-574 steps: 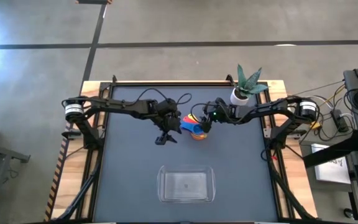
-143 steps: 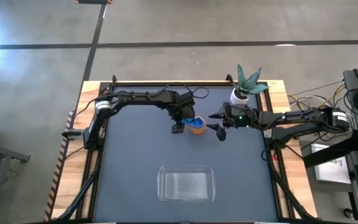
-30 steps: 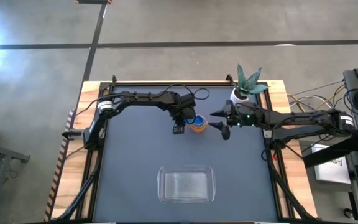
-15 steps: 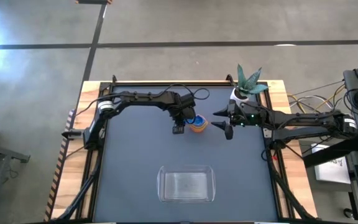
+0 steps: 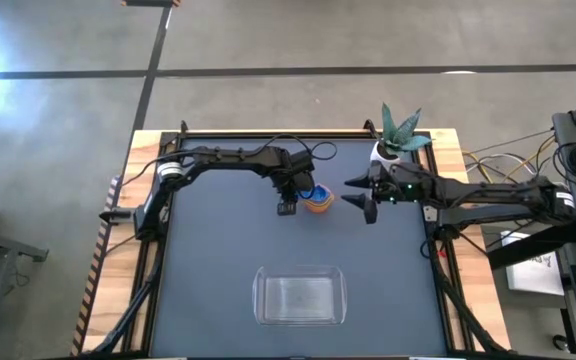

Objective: Nest measuring cups in basket
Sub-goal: Put the stacked measuring cups into the transparent bin

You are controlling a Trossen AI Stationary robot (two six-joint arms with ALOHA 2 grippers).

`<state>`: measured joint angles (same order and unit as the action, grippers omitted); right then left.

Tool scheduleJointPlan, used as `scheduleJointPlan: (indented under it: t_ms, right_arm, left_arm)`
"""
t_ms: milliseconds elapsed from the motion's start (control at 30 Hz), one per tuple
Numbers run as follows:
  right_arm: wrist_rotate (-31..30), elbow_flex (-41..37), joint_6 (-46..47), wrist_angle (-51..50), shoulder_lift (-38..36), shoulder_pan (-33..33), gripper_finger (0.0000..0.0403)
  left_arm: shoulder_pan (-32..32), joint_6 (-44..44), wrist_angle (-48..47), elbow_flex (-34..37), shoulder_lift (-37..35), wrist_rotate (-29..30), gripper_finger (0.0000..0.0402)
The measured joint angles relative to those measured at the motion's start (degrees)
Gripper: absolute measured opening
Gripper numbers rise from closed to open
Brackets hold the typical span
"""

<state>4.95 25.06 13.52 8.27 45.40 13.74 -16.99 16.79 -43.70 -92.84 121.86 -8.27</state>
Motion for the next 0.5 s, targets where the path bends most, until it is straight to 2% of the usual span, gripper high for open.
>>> scheduleJointPlan:
  t_ms: [500]
  right_arm:
    - [0.0,0.0,3.1,-5.9,-7.2,-2.7,0.0237]
  left_arm:
    - [1.8,-3.8,-1.9,0.0,-2.1,-0.3,0.0118]
